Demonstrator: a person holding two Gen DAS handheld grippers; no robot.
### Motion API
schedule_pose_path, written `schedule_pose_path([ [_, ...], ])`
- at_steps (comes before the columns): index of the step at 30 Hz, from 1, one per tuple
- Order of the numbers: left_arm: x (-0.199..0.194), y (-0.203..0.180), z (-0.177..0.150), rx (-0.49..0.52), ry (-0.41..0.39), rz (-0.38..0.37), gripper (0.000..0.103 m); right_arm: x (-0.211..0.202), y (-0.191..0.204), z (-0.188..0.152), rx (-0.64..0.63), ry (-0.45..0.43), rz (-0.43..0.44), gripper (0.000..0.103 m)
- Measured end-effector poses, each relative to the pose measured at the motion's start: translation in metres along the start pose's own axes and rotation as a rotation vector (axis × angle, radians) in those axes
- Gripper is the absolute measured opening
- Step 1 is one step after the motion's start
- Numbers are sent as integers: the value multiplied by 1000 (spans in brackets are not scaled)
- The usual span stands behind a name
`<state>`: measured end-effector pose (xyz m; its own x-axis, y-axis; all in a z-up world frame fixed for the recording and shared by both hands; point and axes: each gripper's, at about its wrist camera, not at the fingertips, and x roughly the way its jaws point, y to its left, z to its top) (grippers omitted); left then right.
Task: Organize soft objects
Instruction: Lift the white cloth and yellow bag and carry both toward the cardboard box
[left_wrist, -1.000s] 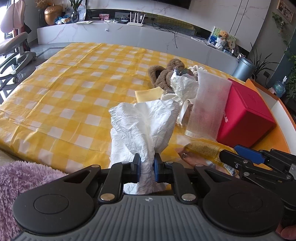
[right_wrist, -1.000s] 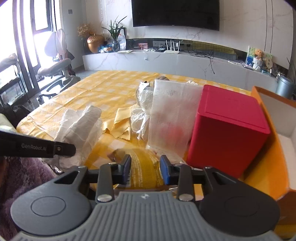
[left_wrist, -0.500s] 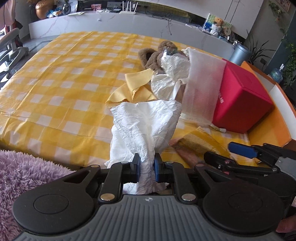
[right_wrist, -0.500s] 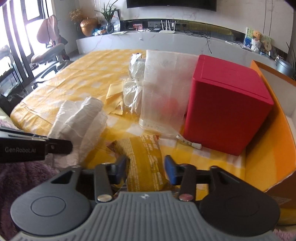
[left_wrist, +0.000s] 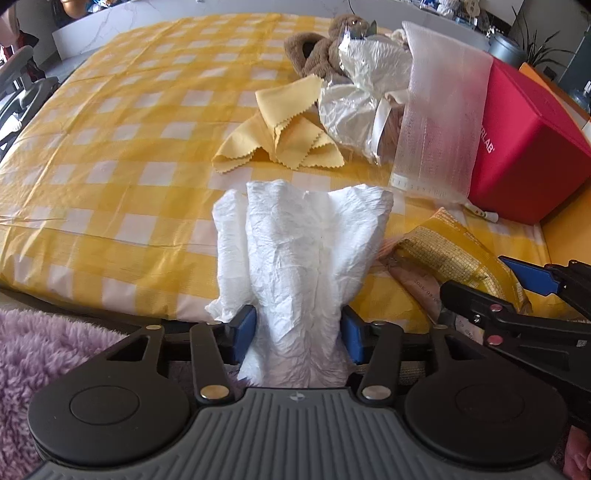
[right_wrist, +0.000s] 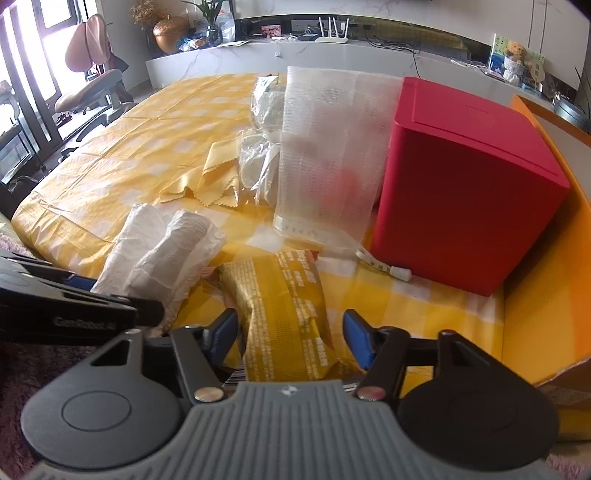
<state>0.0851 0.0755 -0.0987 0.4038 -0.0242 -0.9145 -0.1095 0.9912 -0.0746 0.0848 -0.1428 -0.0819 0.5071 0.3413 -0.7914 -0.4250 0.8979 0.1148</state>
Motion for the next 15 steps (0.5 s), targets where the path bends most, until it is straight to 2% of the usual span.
schedule_pose_path([
  [3,4,-1,1,9,11,-4,60,0,-2,1,15,7,15,50],
  [7,4,-6,-1,40,0,-2,54,0,1,0,-5,9,14,44],
  [8,3,-6,-1,44,-8,-3,44,0,2,0,-10,7,13,43],
  [12,-1,-5,-3,46,-31,-19,20,-4,4,-1,-16,-4,9,41],
  [15,-8,-4,-5,42,-73,-28,15,-10,3,-2,-14,-23,8,41],
])
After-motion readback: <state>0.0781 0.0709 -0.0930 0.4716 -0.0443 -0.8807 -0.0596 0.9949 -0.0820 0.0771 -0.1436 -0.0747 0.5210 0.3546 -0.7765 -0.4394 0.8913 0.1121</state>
